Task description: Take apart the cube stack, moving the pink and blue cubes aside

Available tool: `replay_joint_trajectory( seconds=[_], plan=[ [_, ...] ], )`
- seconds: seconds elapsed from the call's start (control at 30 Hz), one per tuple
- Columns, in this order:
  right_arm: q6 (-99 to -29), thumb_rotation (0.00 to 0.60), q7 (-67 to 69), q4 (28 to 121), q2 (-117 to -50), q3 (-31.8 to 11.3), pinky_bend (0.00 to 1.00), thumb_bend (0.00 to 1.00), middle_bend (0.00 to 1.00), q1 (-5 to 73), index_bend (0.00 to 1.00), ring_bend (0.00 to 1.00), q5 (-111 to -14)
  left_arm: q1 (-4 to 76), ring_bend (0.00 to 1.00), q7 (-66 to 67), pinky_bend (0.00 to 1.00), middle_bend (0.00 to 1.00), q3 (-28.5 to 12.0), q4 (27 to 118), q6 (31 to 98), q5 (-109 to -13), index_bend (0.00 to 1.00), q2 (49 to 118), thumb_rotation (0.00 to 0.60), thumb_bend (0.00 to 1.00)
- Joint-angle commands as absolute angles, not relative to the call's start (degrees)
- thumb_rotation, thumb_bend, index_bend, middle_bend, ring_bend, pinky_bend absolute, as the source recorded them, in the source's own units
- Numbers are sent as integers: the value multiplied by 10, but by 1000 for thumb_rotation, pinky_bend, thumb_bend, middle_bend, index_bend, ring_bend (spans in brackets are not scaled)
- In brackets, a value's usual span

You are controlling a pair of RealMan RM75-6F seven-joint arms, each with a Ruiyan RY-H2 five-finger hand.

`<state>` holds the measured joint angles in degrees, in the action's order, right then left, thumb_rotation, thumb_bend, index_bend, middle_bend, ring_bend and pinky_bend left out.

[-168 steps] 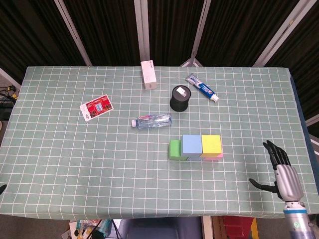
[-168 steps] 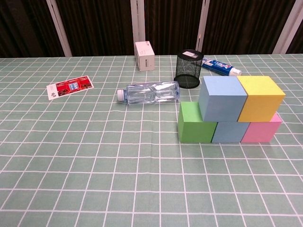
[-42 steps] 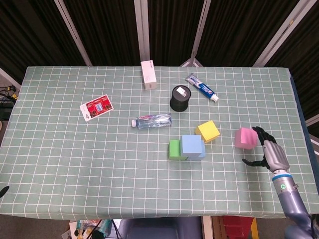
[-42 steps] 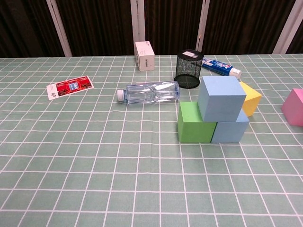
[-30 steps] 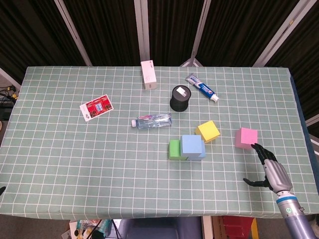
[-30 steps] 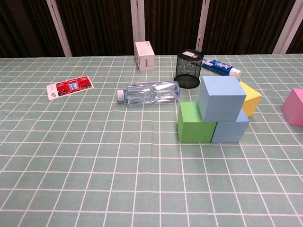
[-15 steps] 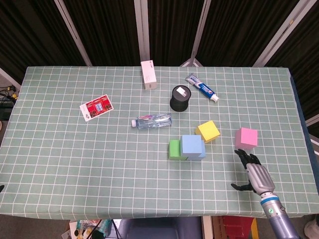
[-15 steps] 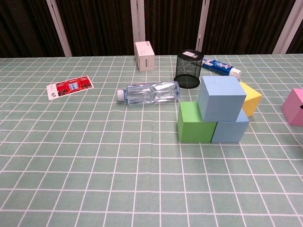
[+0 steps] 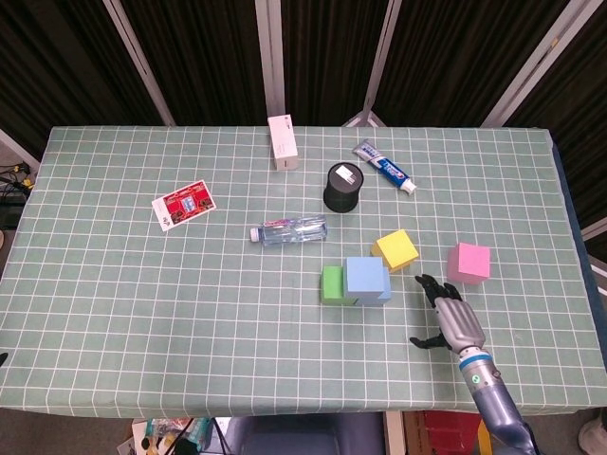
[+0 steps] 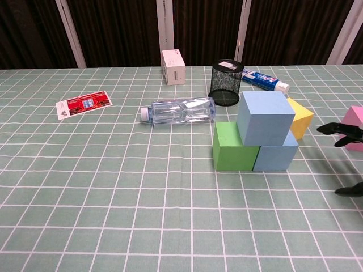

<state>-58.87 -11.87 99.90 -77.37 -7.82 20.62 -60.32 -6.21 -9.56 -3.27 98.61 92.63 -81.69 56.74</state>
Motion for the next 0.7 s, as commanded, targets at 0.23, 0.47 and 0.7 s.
replay_joint_trajectory(
  seconds=[0.23, 0.47, 0.7],
  plan=[
    [-571, 600, -165, 961, -816, -122, 0, 165, 67, 263, 60, 145, -518, -63, 0, -98, 0, 0, -34, 986, 928, -816, 172, 567, 600, 183],
    [-552, 600, -181, 948, -830, -138, 0, 165, 67, 298, 64, 145, -475, -62, 0, -97, 0, 0, -33, 985, 927, -817, 172, 567, 600, 183],
    [-538, 600, -193, 948, -841, -139, 0, 165, 68, 326, 66, 145, -447, -63, 0, -100, 0, 0, -34, 985, 928, -816, 172, 566, 600, 183]
  ],
)
